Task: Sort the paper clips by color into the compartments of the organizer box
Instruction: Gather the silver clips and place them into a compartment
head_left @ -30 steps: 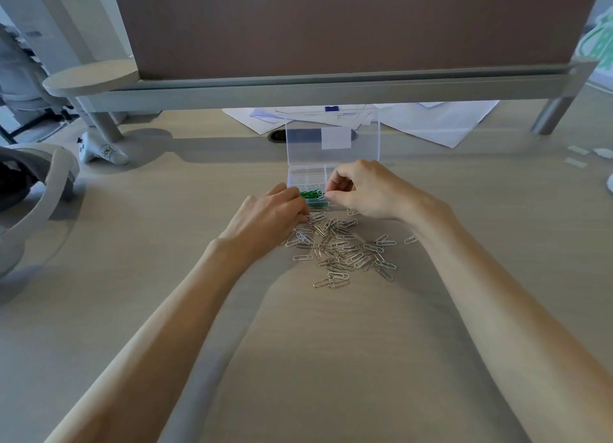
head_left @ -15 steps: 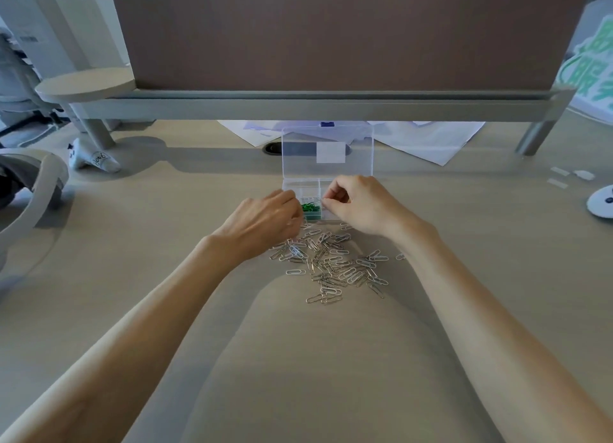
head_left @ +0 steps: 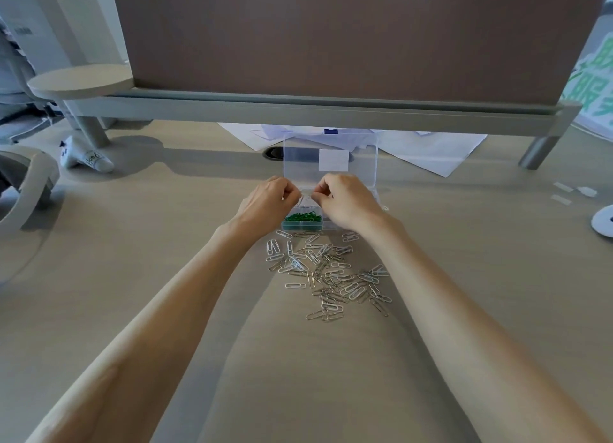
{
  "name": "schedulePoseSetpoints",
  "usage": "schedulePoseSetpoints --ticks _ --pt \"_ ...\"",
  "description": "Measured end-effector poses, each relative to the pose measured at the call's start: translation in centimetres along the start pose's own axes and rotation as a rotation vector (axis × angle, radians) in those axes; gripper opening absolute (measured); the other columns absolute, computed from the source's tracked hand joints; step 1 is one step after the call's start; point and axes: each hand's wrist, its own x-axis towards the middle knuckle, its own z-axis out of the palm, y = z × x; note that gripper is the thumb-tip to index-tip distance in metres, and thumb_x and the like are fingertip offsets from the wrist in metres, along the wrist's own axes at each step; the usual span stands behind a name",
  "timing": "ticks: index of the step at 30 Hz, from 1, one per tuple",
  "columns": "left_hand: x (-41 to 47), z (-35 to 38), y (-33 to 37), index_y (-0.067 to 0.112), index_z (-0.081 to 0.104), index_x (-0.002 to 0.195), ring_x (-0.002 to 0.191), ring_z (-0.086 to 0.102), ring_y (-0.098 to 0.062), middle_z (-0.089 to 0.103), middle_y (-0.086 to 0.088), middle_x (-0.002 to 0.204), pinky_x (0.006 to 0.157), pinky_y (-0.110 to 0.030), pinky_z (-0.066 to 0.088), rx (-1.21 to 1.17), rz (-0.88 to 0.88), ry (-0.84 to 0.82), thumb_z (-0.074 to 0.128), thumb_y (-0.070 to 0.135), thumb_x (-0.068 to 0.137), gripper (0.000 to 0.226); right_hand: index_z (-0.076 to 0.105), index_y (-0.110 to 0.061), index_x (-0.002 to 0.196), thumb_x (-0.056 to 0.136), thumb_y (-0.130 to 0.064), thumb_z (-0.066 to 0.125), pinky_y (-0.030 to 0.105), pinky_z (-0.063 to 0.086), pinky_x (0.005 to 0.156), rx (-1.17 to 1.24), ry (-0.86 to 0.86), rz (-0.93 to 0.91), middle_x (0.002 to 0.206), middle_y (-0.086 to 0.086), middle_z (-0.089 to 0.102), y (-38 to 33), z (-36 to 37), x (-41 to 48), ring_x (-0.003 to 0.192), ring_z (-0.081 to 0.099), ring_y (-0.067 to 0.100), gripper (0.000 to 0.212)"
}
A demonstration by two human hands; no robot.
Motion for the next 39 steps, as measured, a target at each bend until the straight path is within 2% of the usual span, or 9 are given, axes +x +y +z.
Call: schedulePoseSetpoints --ticks 8,14,18,23,27,29,31,36,39 --pt "-0.1 -0.2 -0.2 0.016 0.068 0.101 0.087 0.052 -0.013 0.060 0.003 0.105 0.071 -0.029 0.041 0.050 0.029 0.034 0.045 0.026 0.100 0.024 0.067 -0.013 0.100 0.093 -0.024 0.060 0.043 0.050 0.084 -0.019 0.022 -0.002 0.102 0.004 0.068 0.5 1.1 0.3 0.099 0.057 0.024 0.015" --pt "-1.1 -0.8 -0.6 0.021 0.070 0.107 0.094 0.057 -0.016 0.064 0.003 0.111 0.079 -0.033 0.047 0.048 0.048 0.016 0.047 0.024 0.099 0.024 0.074 -0.019 0.099 0.091 -0.026 0.064 0.043 0.053 0.082 -0.020 0.061 -0.043 0.098 0.003 0.073 0.2 1.4 0.1 0.096 0.062 0.024 0.015" --pt "-2.3 -2.5 -0.8 0.027 0.068 0.104 0.082 0.051 -0.010 0.062 0.010 0.105 0.072 -0.028 0.041 0.019 0.097 0.046 0.055 0.022 0.095 0.017 0.074 -0.019 0.097 0.091 -0.027 0.064 0.039 0.051 0.080 -0.012 0.062 -0.070 0.097 0.000 0.072 0.4 0.8 -0.6 0.094 0.059 0.020 0.015" --pt "-4.5 -5.0 -0.9 0.031 0.071 0.093 0.071 0.049 0.003 0.062 0.017 0.087 0.063 -0.012 0.035 0.053 0.135 -0.270 0.066 0.023 0.088 0.011 0.074 -0.023 0.096 0.087 -0.024 0.068 0.026 0.043 0.068 0.094 -0.048 -0.095 0.080 -0.014 0.061 -0.3 -0.2 -2.3 0.071 0.053 0.006 0.010" --pt "-5.0 -5.9 -1.2 0.032 0.074 0.097 0.072 0.048 0.013 0.061 0.018 0.089 0.066 -0.007 0.034 0.101 0.144 -0.418 0.069 0.014 0.084 0.023 0.074 -0.025 0.103 0.088 -0.010 0.066 0.016 0.040 0.068 0.072 -0.311 -0.194 0.088 -0.016 0.061 -2.3 -0.4 -3.8 0.079 0.056 -0.002 0.022" --pt "-5.1 -6.1 -1.3 0.029 0.074 0.100 0.070 0.047 0.021 0.062 0.017 0.090 0.065 -0.004 0.032 0.131 0.138 -0.455 0.070 0.010 0.082 0.027 0.073 -0.031 0.103 0.089 -0.007 0.063 0.019 0.042 0.068 -0.002 -0.341 -0.211 0.093 -0.014 0.059 -2.9 0.1 -4.2 0.084 0.056 0.002 0.029" --pt "-5.2 -6.2 -1.5 0.029 0.073 0.101 0.069 0.048 0.020 0.063 0.018 0.090 0.067 -0.006 0.034 0.139 0.125 -0.462 0.071 0.010 0.080 0.028 0.072 -0.034 0.103 0.089 -0.010 0.064 0.024 0.042 0.071 -0.053 -0.323 -0.223 0.097 -0.012 0.056 -3.0 0.5 -4.3 0.090 0.056 0.007 0.029" --pt "-5.2 -5.9 -1.8 0.039 0.069 0.085 0.081 0.053 0.006 0.063 0.021 0.085 0.081 -0.029 0.047 0.144 0.096 -0.452 0.074 0.022 0.078 0.020 0.073 -0.029 0.099 0.088 -0.024 0.068 0.027 0.038 0.073 -0.167 -0.264 -0.311 0.098 -0.008 0.056 -3.4 0.5 -4.5 0.094 0.049 0.010 0.012" --pt "-5.3 -5.7 -1.4 0.039 0.065 0.077 0.087 0.053 -0.005 0.061 0.021 0.086 0.077 -0.031 0.047 0.221 0.091 -0.413 0.071 0.031 0.080 0.010 0.070 -0.020 0.098 0.088 -0.026 0.067 0.026 0.034 0.073 -0.216 -0.244 -0.321 0.095 -0.008 0.053 -3.2 0.5 -4.5 0.094 0.045 0.009 0.012"
